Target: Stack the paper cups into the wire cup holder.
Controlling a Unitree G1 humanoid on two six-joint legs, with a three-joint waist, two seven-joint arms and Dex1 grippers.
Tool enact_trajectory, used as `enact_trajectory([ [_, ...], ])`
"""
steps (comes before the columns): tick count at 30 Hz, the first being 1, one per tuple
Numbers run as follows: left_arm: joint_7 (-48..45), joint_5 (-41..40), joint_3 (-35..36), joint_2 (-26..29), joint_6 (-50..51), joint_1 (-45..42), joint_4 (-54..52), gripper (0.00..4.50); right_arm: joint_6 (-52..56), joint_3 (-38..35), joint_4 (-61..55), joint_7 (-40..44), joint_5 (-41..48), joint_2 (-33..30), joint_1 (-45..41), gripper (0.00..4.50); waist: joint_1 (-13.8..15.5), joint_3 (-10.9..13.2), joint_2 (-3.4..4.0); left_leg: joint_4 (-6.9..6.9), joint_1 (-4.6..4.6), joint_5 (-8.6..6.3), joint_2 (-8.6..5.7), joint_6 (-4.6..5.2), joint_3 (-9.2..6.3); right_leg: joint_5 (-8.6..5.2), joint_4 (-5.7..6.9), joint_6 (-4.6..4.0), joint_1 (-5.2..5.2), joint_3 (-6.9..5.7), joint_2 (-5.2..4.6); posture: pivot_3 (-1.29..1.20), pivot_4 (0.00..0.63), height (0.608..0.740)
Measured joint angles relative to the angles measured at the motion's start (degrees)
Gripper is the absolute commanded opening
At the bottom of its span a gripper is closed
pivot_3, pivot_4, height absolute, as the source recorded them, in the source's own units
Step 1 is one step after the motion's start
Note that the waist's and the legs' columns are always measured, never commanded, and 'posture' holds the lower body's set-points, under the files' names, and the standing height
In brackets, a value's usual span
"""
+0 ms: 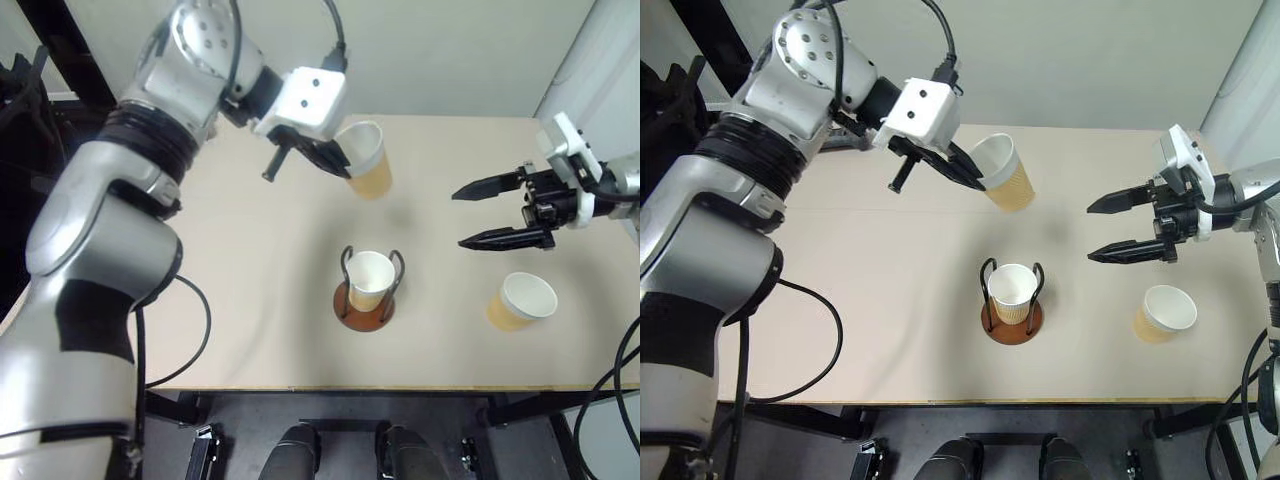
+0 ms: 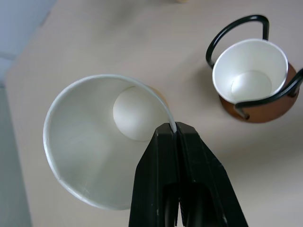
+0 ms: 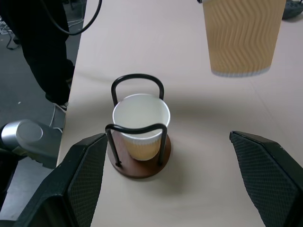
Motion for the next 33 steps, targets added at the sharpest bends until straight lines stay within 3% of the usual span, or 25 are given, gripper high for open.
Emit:
enact_trajectory([
  [13,-0.01,-9.24,-6.69,-1.74,4.7,-2.24,-5.47,0.02,-0.88,0.02,0.6,1.61,0.72,-5.24,0.59,4.26,0.25,0.01,0.01,0.15,-0.07,-0.02,-0.1,0.13,0.15,0.23,-0.42,0.32,0.19,0.04,0.0,0.0,0.15,0.74],
  [25,-0.01,-15.18,-20.67,3.8,5.31,-4.64,-13.15,0.02,-0.44,1.29,0.7,1.67,1.82,-6.04,0.53,4.26,0.19,0.01,0.03,0.45,-0.01,-0.08,-0.04,0.26,0.08,0.34,-0.39,0.36,0.34,0.04,0.01,0.0,0.15,0.74],
  [33,-0.01,-17.31,-24.76,4.41,3.88,-5.04,-15.48,0.02,0.35,2.4,1.05,1.68,2.47,-6.57,-1.01,4.26,0.25,0.02,0.04,0.58,-0.1,-0.14,-0.08,0.34,0.05,0.35,-0.42,0.36,0.36,0.02,0.0,0.0,0.15,0.74],
])
